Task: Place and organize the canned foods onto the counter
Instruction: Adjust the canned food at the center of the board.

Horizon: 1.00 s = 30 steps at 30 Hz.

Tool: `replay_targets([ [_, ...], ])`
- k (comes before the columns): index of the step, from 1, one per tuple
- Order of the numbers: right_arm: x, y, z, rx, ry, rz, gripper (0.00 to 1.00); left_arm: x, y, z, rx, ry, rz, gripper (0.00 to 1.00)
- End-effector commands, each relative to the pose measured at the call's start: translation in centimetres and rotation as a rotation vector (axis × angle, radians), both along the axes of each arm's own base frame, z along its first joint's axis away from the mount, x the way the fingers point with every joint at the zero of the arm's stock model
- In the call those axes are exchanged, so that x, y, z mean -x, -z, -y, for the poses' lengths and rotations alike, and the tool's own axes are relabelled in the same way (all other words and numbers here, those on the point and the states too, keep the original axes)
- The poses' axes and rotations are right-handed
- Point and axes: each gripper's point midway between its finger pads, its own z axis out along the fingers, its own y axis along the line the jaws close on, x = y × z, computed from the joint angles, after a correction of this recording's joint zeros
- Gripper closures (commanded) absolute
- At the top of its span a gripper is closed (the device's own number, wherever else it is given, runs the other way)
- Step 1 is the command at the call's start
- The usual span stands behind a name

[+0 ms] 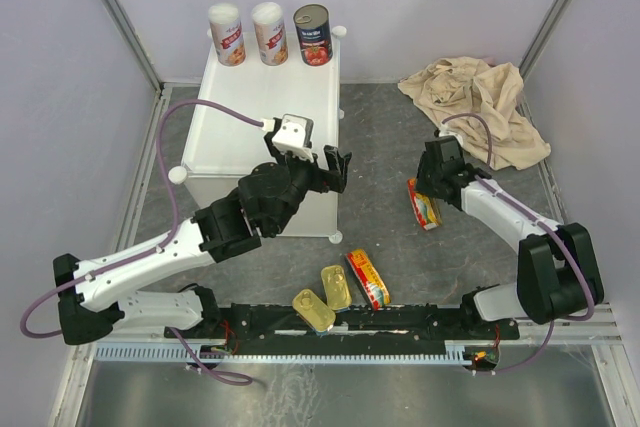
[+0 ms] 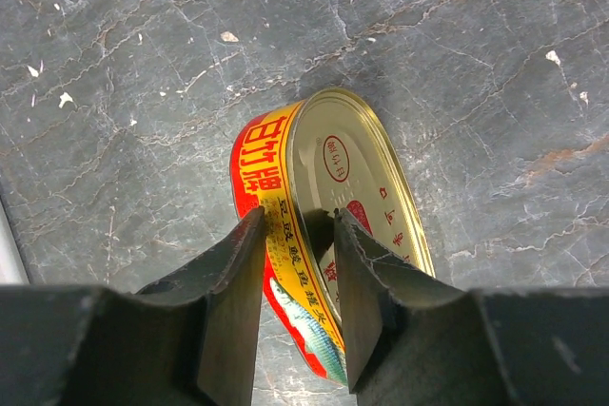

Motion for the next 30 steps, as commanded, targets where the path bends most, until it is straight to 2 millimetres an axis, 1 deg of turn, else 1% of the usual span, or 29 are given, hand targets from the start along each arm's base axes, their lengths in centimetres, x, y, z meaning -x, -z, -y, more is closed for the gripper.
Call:
replay_targets([
  [1, 1.2, 1.0, 0.9, 0.096, 0.011, -0.034, 0.59, 0.1, -2.3, 0.2, 0.075, 0.000, 0.020, 0.10],
  [8, 1.4, 1.5, 0.7, 0.148, 0.007, -0.038, 0.57, 0.1, -2.2, 0.4, 0.072, 0.000, 0.020, 0.10],
  [17, 1.6, 1.1, -0.3, 0.223, -0.013, -0.021, 0.55, 0.1, -2.0, 0.5, 0.072, 0.002, 0.018, 0.10],
  [26, 1.7, 0.1, -1.0, 0.237, -0.035, 0.002, 0.51, 0.2, -1.9, 0.6, 0.072, 0.005, 0.018, 0.10],
  [30, 1.9, -1.1, -1.0, 0.241, -0.038, 0.027, 0.44, 0.2, -2.1, 0.5, 0.075, 0.006, 0.021, 0.10],
])
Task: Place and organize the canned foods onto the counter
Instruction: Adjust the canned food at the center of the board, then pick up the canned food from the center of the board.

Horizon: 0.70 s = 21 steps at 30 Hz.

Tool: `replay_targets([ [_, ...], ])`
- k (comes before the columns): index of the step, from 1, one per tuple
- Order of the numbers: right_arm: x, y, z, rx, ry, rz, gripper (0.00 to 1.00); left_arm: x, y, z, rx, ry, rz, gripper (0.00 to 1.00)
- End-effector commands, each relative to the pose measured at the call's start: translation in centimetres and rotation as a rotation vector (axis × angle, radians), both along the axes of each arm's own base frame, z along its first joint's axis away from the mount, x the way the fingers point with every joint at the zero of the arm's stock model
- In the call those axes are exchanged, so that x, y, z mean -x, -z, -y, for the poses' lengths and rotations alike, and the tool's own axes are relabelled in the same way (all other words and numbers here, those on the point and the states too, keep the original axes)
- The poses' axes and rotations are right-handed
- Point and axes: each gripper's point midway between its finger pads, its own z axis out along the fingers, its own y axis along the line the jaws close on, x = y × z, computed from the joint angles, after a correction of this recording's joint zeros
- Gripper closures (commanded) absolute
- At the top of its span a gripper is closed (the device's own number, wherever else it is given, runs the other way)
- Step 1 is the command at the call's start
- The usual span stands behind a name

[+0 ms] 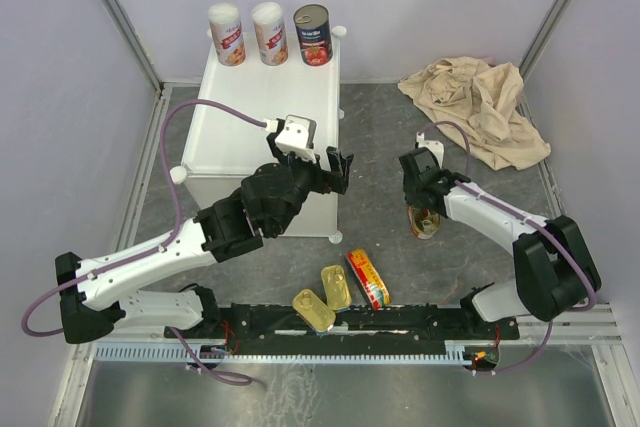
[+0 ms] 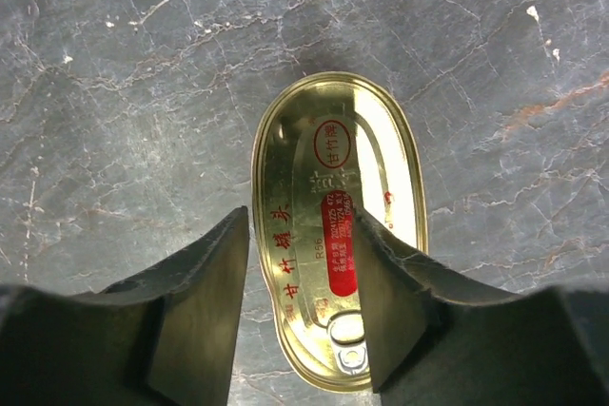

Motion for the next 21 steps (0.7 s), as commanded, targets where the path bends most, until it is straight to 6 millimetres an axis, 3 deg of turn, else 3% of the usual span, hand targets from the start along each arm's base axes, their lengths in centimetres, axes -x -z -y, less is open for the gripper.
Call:
replay_targets([
  [1, -0.5, -2.9, 0.3, 0.011, 0.006, 0.073, 0.41, 0.2, -2.6, 0.1, 0.086, 0.000, 0.027, 0.10],
  [5, 0.1, -3.7, 0.7, 0.018, 0.005, 0.084, 0.26, 0.3, -2.7, 0.1, 0.085, 0.004, 0.029, 0.10],
  [9, 0.8, -3.2, 0.7, 0.013, -0.010, 0.053, 0.12, 0.3, -2.6, 0.1, 0.084, 0.005, 0.027, 0.10],
  [14, 1.8, -2.1, 1.2, 0.031, -0.011, 0.019, 0.07, 0.4, -2.7, -0.1, 0.087, 0.005, 0.027, 0.10],
  [21, 2.5, -1.8, 1.9, 0.056, -0.005, 0.005, 0.06, 0.5, -2.6, -0.3, 0.087, 0.002, 0.029, 0.10],
])
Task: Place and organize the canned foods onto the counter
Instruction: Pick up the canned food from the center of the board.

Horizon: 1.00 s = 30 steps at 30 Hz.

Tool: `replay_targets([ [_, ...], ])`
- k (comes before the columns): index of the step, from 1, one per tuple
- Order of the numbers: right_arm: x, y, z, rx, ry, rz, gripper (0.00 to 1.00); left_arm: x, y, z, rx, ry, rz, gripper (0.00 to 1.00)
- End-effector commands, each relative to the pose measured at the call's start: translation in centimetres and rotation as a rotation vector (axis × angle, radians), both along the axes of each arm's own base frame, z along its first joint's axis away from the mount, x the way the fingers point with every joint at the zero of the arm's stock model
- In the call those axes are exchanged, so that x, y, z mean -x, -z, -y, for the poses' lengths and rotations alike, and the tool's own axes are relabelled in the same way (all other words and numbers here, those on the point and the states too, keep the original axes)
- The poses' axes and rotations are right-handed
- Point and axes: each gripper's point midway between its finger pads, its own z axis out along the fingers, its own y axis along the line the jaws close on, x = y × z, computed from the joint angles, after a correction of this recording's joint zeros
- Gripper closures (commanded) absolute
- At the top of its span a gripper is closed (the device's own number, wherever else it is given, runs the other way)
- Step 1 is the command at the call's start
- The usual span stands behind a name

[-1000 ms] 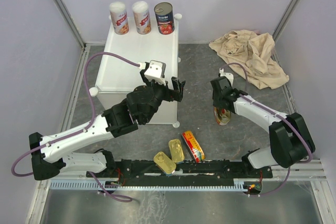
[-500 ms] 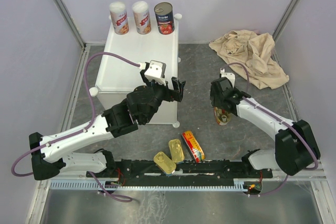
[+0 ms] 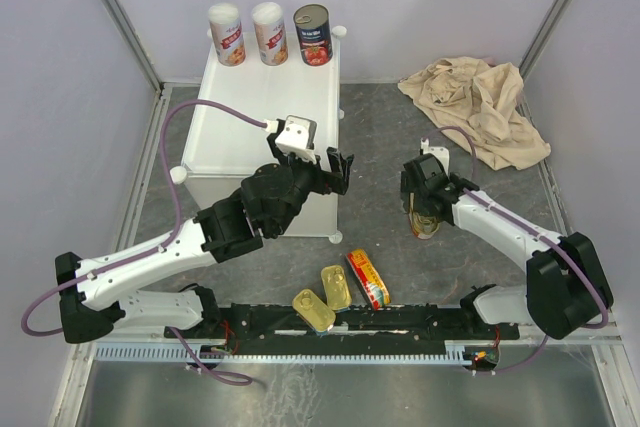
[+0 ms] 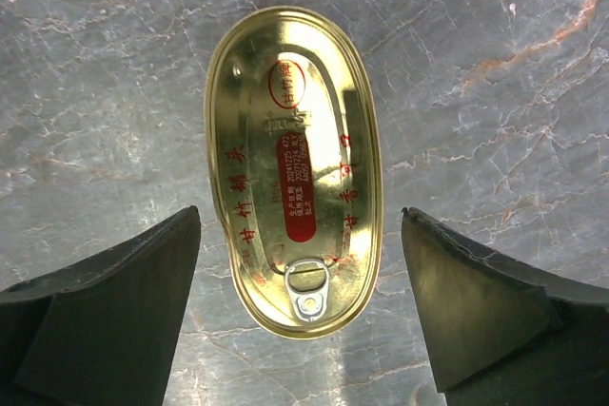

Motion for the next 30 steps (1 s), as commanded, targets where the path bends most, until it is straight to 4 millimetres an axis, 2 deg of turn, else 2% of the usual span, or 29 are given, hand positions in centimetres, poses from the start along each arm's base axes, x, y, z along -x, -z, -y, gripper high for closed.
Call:
replay_targets([
  [1, 0.1, -0.9, 0.5, 0.017, 0.007, 0.025, 0.06, 0.4, -2.6, -0.5, 0.087, -0.003, 0.029, 0.10],
  [16, -0.3, 0.5, 0.0, 0.028, 0.007, -0.039, 0.06, 0.6, -2.7, -0.8, 0.093, -0.001, 0.032, 0.10],
  [30, -1.0, 2.9, -0.9, -0.020, 0.002, -0.088, 0.09, 0.4, -2.6, -1.1, 0.083, -0.015, 0.037, 0.10],
])
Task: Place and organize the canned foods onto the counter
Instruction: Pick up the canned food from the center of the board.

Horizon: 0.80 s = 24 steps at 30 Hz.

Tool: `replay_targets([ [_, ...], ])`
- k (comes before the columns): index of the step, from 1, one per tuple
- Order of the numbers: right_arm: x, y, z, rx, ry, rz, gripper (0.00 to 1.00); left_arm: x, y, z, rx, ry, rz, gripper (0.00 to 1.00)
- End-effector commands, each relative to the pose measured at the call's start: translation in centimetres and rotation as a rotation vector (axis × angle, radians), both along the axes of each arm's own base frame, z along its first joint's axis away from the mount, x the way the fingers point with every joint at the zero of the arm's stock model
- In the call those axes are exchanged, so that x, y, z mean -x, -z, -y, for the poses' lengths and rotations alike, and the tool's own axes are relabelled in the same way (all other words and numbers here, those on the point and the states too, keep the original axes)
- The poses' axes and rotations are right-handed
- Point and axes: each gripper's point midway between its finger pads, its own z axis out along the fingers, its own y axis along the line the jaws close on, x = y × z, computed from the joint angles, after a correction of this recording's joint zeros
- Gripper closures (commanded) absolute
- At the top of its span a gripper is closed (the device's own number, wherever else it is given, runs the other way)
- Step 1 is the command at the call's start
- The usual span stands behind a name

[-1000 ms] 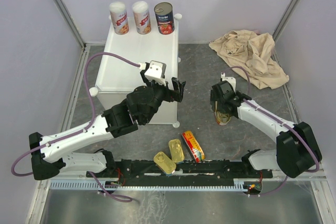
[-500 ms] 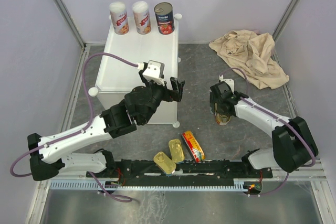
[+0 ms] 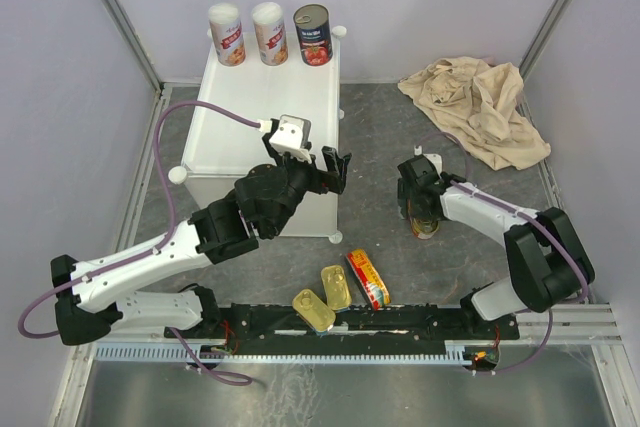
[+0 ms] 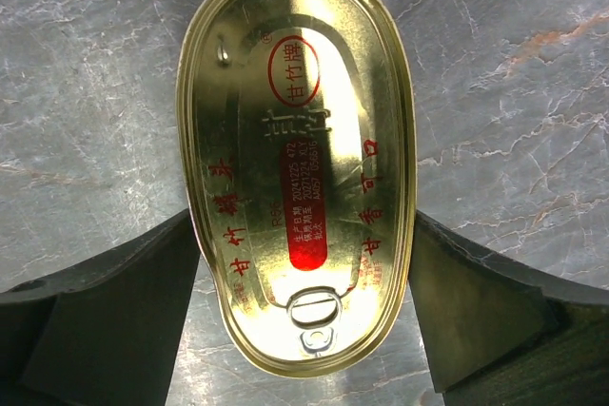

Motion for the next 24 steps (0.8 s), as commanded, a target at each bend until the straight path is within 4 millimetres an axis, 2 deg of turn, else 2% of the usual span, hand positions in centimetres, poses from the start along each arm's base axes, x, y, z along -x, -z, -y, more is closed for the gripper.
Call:
replay_targets([
  [1, -1.9, -0.8, -1.1, -0.057, 0.007, 0.057, 0.10, 0.2, -1.8, -0.6, 0.063, -0.014, 0.028, 0.10],
  [6, -1.9, -0.7, -1.3, -0.070, 0.007, 0.058, 0.24, 0.2, -1.8, -0.7, 0.064, -0.014, 0.027, 0.10],
  [13, -1.7, -0.9, -1.6, -0.096, -0.007, 0.067, 0.51, 0.2, -1.8, -1.0, 0.064, -0.024, 0.029, 0.10],
  [24, -1.8, -3.1, -2.0, -0.148, -0.020, 0.145, 0.72, 0.1, -2.7, -2.6, 0.065, -0.072, 0.053, 0.10],
])
